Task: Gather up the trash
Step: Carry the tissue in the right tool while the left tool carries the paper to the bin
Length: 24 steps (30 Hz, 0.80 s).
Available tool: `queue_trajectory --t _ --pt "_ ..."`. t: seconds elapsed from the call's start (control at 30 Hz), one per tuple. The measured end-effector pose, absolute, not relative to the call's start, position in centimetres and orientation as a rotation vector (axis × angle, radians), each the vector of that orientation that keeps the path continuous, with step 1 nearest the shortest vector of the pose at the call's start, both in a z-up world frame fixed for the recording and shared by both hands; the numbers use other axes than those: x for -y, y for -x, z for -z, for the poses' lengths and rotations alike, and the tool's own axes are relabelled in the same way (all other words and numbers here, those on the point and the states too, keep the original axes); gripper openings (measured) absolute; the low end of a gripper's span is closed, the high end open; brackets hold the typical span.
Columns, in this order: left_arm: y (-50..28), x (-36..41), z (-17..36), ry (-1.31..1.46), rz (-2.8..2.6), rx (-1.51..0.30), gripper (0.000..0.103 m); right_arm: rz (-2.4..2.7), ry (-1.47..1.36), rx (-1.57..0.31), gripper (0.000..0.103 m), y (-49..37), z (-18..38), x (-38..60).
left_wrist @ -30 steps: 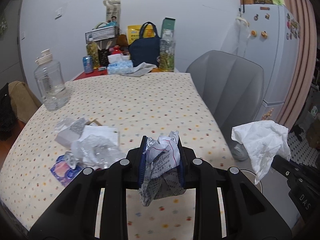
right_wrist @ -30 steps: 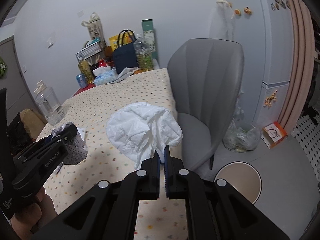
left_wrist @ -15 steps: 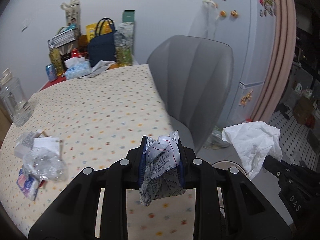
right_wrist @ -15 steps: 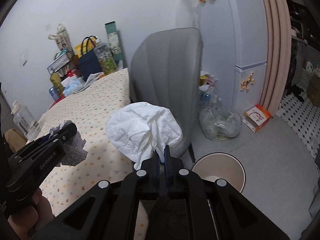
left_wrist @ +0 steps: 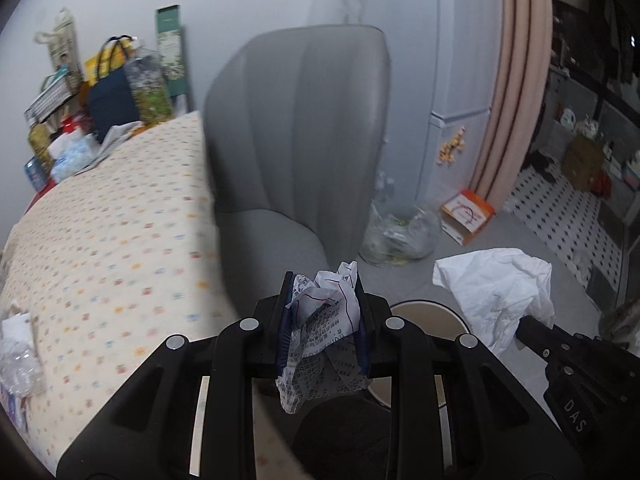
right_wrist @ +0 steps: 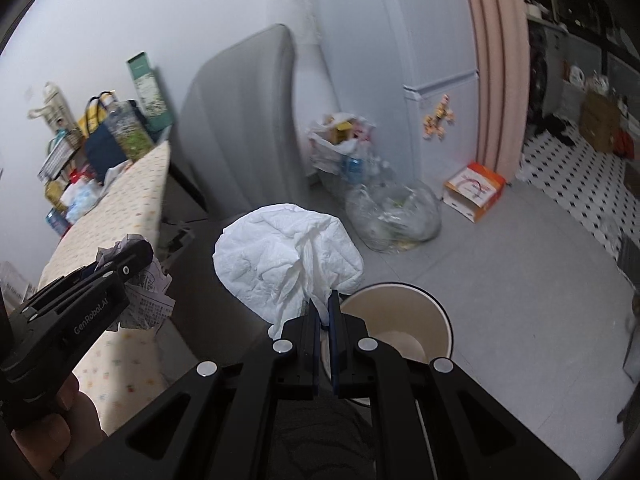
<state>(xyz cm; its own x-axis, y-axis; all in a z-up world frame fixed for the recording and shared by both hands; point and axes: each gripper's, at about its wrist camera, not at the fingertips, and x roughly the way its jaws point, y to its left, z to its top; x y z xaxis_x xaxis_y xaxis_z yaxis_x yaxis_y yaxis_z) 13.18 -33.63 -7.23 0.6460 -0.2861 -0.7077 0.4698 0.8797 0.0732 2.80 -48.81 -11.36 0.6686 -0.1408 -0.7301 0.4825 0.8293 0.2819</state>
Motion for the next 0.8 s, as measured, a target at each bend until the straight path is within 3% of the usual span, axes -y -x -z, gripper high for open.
queue_trajectory --t 0.37,0.7,0.73,0.8 --pt "-14.6 40.0 11.9 -0.352 0.489 -0.842 0.026 0.427 -0.564 -0.817 0.006 -3.5 15.5 54.0" --pt "-16.5 40.3 14.4 -0.37 0.463 -0.91 0.026 0.433 -0.597 -0.869 0.008 -6.5 19.3 55.7" --pt "-16.6 40.4 14.5 -0.371 0.461 -0.913 0.026 0.434 -0.601 -0.881 0.009 -6.8 19.8 55.8" --pt "-16.8 40.4 14.7 -0.372 0.456 -0.921 0.026 0.433 -0.618 -0.89 0.021 -7.0 20.4 56.0"
